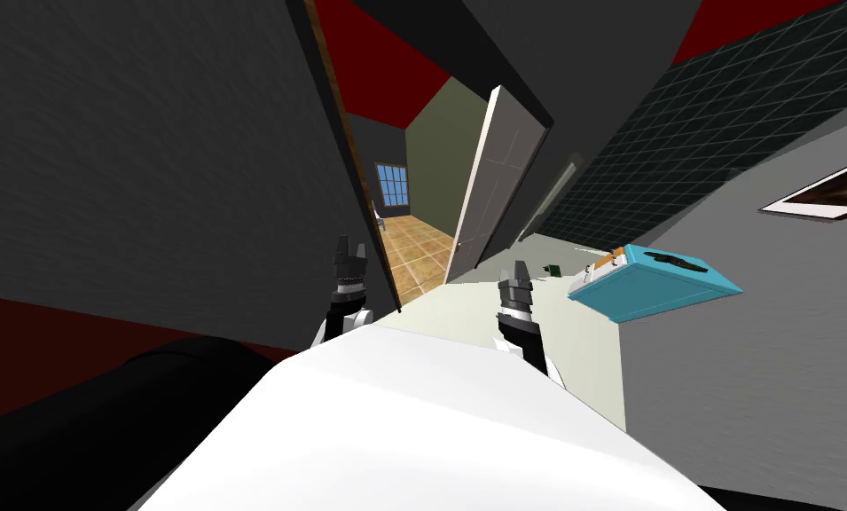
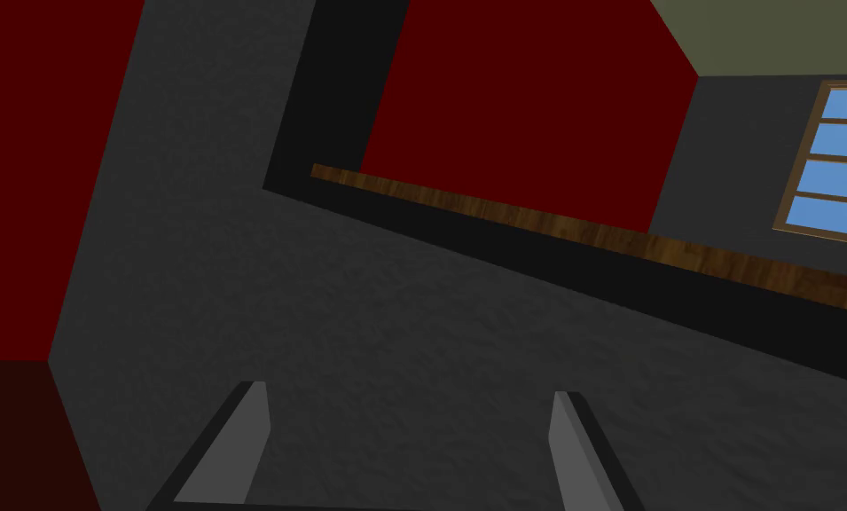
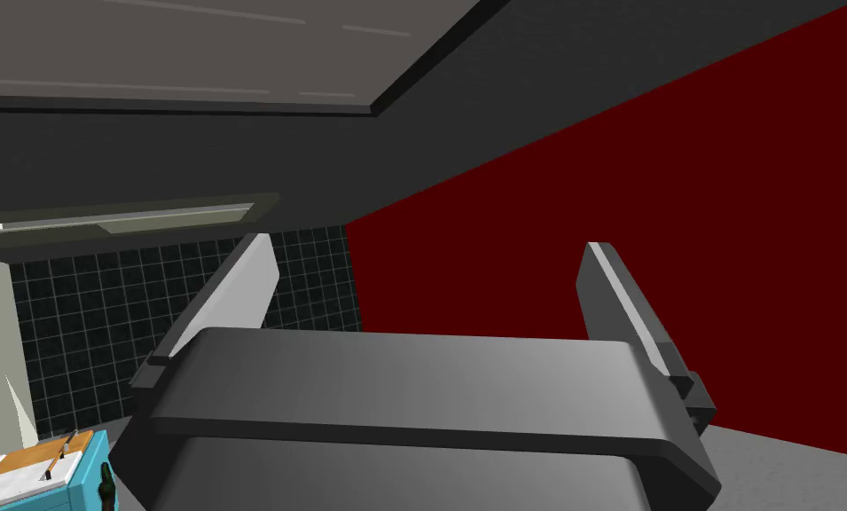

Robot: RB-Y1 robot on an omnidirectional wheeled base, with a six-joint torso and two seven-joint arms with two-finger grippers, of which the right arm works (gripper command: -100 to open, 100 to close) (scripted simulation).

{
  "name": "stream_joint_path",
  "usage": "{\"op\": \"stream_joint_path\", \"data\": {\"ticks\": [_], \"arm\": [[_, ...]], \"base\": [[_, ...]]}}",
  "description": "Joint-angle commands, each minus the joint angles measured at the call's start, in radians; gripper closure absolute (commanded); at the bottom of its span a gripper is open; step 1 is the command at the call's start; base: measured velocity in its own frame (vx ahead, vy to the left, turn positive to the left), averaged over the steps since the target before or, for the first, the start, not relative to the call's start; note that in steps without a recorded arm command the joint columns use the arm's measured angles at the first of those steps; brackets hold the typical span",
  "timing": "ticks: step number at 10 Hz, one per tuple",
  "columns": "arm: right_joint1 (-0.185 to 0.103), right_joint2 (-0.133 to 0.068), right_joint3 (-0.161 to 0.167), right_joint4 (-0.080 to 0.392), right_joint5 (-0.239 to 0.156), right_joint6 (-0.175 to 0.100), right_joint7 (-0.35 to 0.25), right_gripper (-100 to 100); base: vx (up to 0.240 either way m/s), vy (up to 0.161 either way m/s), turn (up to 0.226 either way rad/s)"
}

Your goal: Push the door open

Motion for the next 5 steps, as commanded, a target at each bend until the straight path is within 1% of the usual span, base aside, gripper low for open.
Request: {"op": "stream_joint_path", "data": {"ticks": [1, 2, 3, 4, 5], "arm": [[-0.014, -0.008, 0.004, 0.033, -0.001, -0.008, -0.002, -100], [-0.020, -0.011, 0.005, 0.046, -0.002, -0.011, -0.003, -100], [-0.032, -0.016, 0.008, 0.073, -0.003, -0.018, -0.004, -100], [-0.038, -0.019, 0.009, 0.087, -0.003, -0.021, -0.005, -100], [-0.055, -0.025, 0.014, 0.125, -0.005, -0.031, -0.007, -100]], "base": [[0.069, -0.043, 0.055], [0.115, -0.077, 0.047], [0.117, -0.117, 0.046], [0.118, -0.102, 0.053], [0.146, -0.103, 0.073]]}}
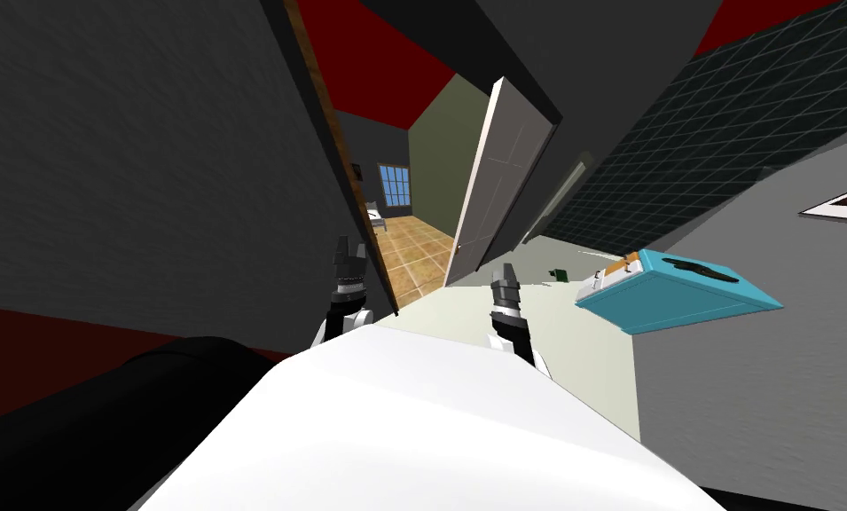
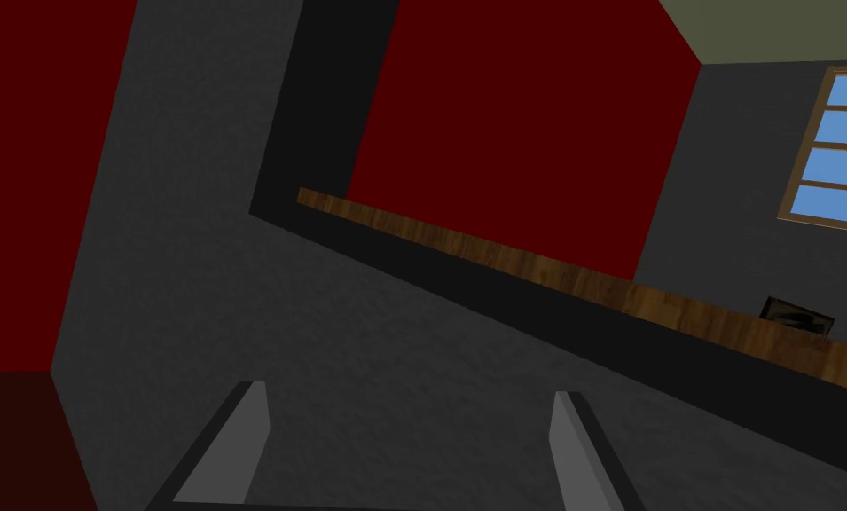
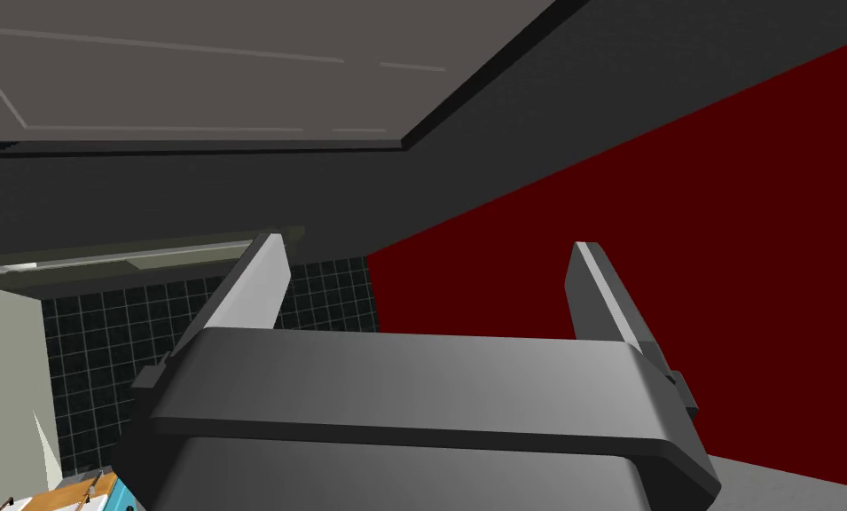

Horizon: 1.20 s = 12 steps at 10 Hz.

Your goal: Push the door open

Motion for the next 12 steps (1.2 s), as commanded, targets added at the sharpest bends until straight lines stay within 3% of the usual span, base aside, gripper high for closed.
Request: {"op": "stream_joint_path", "data": {"ticks": [1, 7, 12], "arm": [[-0.012, -0.008, 0.005, 0.035, -0.002, -0.011, -0.003, -100], [-0.073, -0.027, 0.021, 0.175, -0.007, -0.045, -0.011, -100], [-0.137, -0.040, 0.036, 0.319, -0.013, -0.081, -0.019, -100]], "base": [[0.128, -0.104, 0.056], [0.085, -0.087, 0.052], [0.097, -0.094, 0.068]]}}
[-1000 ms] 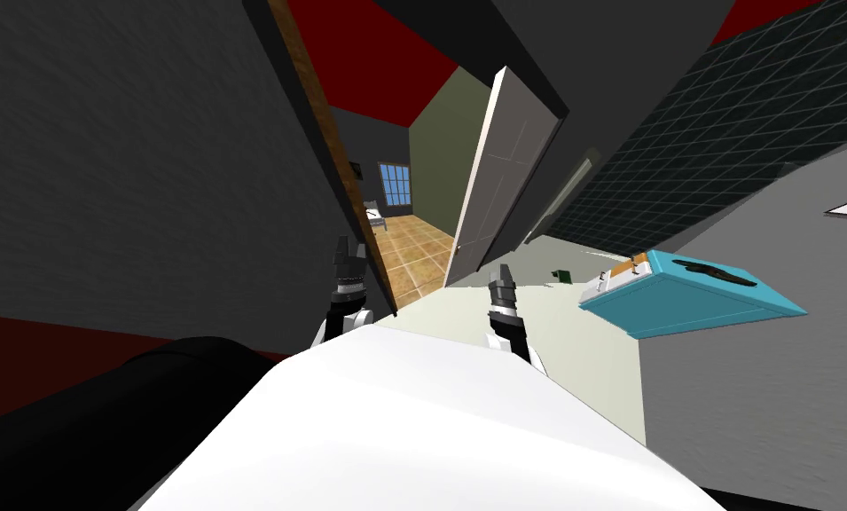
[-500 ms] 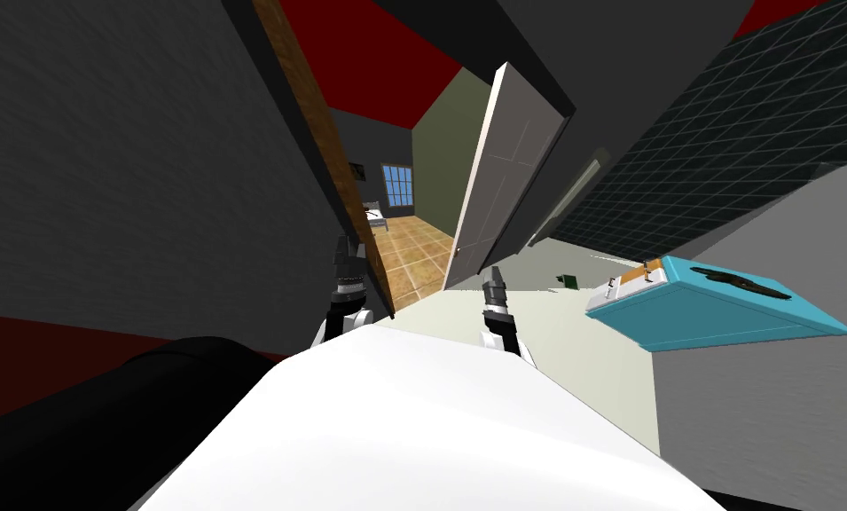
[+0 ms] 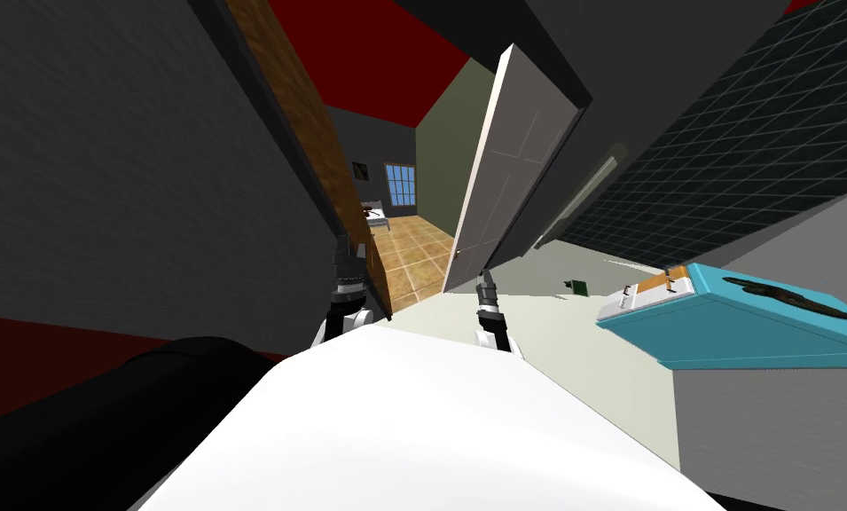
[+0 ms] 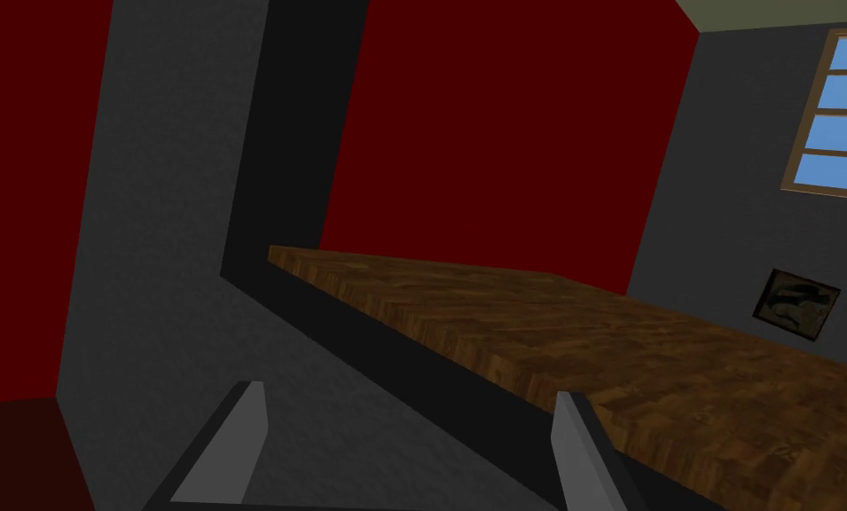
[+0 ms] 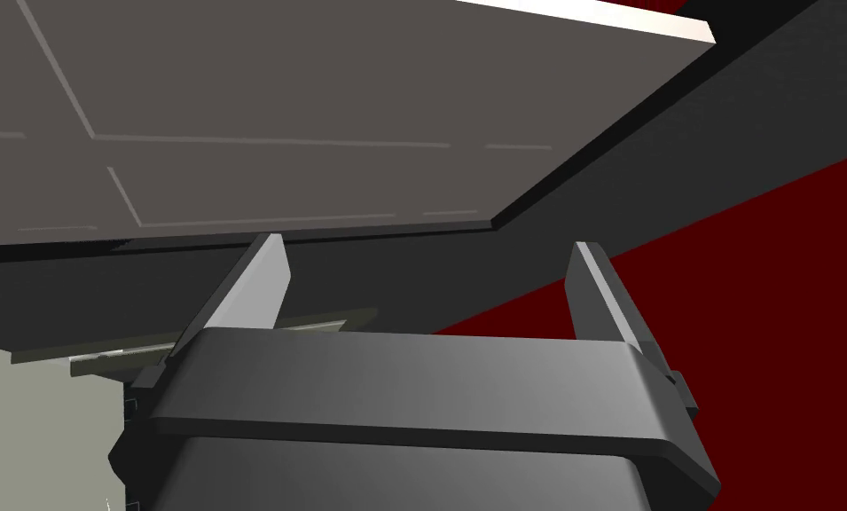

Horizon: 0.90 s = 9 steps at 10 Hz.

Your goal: Push the door open

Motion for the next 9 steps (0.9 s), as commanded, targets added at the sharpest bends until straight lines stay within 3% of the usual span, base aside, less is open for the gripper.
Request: {"op": "stream_joint_path", "data": {"ticks": [1, 2, 8, 9], "arm": [[-0.029, -0.005, 0.003, 0.050, -0.003, -0.013, -0.004, -100], [-0.029, -0.005, 0.003, 0.056, -0.003, -0.013, -0.004, -100], [-0.115, -0.014, 0.024, 0.243, -0.011, -0.061, -0.015, -100], [-0.115, -0.014, 0.024, 0.251, -0.011, -0.061, -0.015, -100]], "base": [[0.099, -0.104, 0.078], [0.055, -0.078, 0.027], [0.073, -0.095, 0.068], [0.069, -0.083, 0.033]]}}
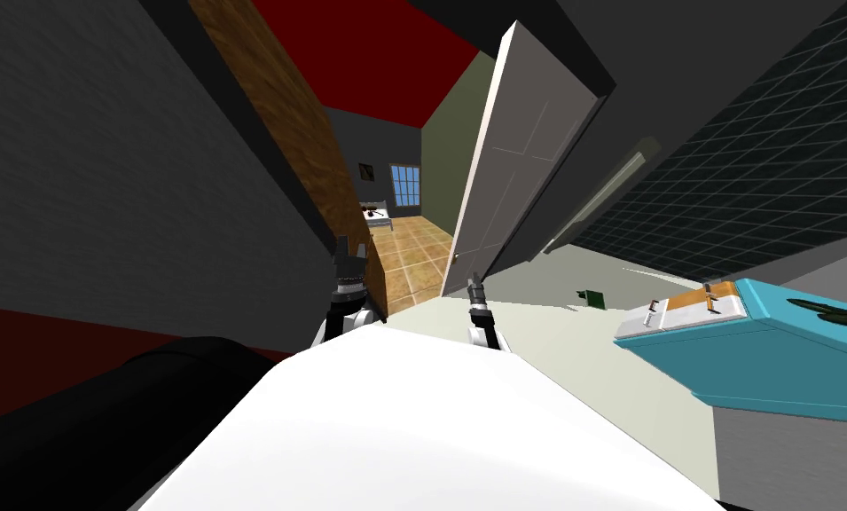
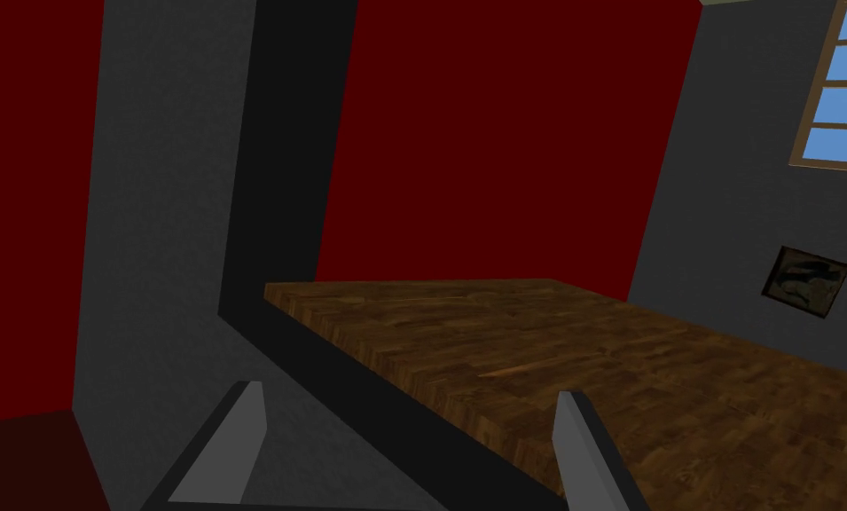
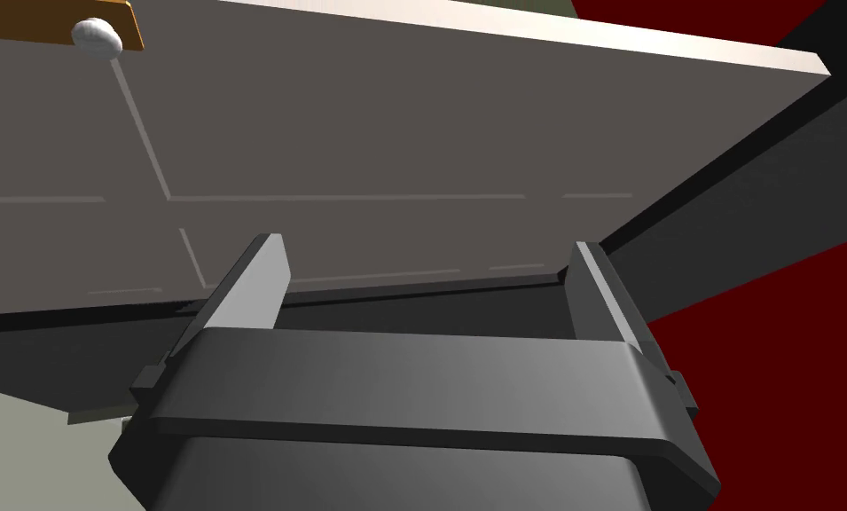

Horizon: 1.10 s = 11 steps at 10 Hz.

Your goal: Push the door open

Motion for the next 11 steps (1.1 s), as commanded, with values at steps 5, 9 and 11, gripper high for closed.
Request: {"op": "stream_joint_path", "data": {"ticks": [5, 9, 11], "arm": [[-0.063, -0.002, 0.015, 0.145, -0.006, -0.039, -0.009, -100], [-0.108, -0.001, 0.026, 0.248, -0.010, -0.064, -0.015, -100], [-0.123, 0.000, 0.030, 0.287, -0.011, -0.073, -0.016, -100]], "base": [[0.055, -0.066, 0.059], [0.064, -0.094, 0.059], [0.056, -0.079, 0.055]]}}
